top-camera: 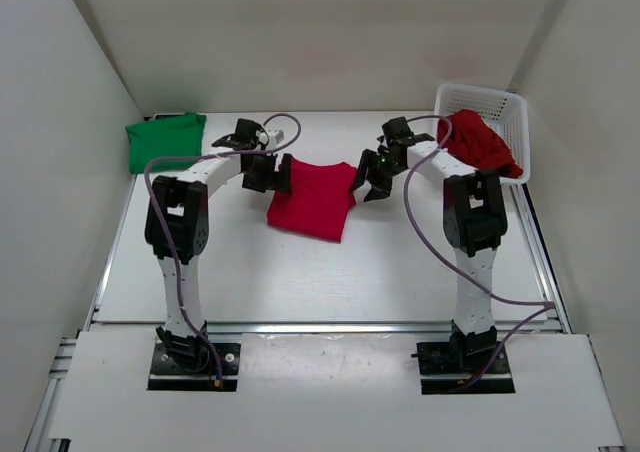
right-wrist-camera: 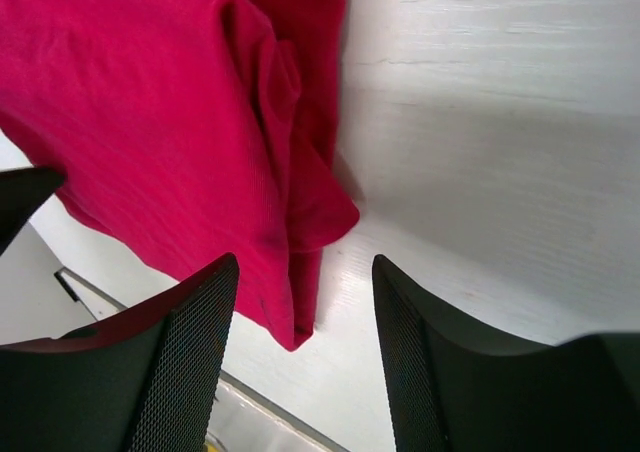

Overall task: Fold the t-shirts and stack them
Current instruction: Put the neatly folded tshirt into the corner of the board with the left arm

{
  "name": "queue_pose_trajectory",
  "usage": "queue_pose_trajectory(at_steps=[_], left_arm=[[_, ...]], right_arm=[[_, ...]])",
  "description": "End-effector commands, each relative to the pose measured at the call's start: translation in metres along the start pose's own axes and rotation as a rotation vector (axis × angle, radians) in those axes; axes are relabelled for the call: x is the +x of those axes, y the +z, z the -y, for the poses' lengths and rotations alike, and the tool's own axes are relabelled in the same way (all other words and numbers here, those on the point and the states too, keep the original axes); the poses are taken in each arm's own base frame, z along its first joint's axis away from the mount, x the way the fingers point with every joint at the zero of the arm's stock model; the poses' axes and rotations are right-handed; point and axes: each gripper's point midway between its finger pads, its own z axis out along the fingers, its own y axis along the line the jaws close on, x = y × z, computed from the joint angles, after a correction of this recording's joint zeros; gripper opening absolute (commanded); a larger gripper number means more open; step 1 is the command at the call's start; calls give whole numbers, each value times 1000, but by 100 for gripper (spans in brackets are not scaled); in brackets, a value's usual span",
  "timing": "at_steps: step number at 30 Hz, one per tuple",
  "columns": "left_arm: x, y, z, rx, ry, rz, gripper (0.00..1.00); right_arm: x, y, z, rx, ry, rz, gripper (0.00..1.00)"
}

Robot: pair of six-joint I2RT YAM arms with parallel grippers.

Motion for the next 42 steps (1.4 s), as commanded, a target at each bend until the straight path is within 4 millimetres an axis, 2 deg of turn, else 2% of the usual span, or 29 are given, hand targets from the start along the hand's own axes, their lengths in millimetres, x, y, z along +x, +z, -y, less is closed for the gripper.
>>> queue_pose_trajectory(at_steps=[1,3,4,7,10,12,14,17,19,20,21,22,23,25,26,28,30,34,35,37,38,40,42], left_arm=[[-2,6,10,52,-19,-32,98],[-8,11,12,58,-13,-31,99],[1,16,9,56,-27,-64,98],[9,26,10,73,-52,-98,98],[22,32,17,116,-78,-124,98],[40,36,27,166,-98,-168,96],[49,41,33,185,-96,-191,90],[64,50,40,196,-101,-226,75],[59,54,47,234,-99,-224,61],[62,56,49,237,-101,-238,59],[58,58,52,256,-102,-235,51],[54,58,50,258,-96,-229,37],[52,56,49,256,-98,-225,29],[41,52,42,234,-94,-198,5],[36,50,44,233,-87,-189,1],[16,37,31,196,-79,-134,0],[-7,17,27,153,-33,-66,0],[-49,-17,-6,-55,89,51,0],[-61,-27,-11,-96,124,81,0],[-67,-33,-28,-162,134,75,0],[-77,-39,-34,-194,150,93,0],[-80,-39,-55,-260,151,77,0],[-100,-52,-76,-347,182,105,0]], right_arm=[[-5,17,-17,-51,-12,-16,61],[-6,24,-17,-51,-4,-28,61],[-8,27,-15,-47,2,-30,60],[-9,36,-11,-44,25,-56,59],[-4,42,-10,-54,47,-88,57],[0,48,-10,-63,53,-102,55],[3,51,-12,-69,46,-110,53],[4,53,-14,-80,51,-118,51],[5,53,-13,-83,51,-120,51],[5,52,-15,-90,46,-119,51],[6,53,-13,-88,40,-122,51],[7,51,-15,-89,42,-121,50],[6,49,-13,-86,37,-120,51],[6,44,-11,-86,47,-115,52],[5,40,-11,-94,35,-106,51],[3,30,-7,-87,38,-98,52],[-2,8,-7,-61,6,-57,53],[-11,-35,-4,-12,-62,18,53],[-13,-44,3,8,-62,25,54],[-15,-61,1,23,-94,60,54],[-15,-66,2,31,-94,65,54],[-19,-78,5,38,-99,96,54],[-21,-88,7,41,-107,124,54]])
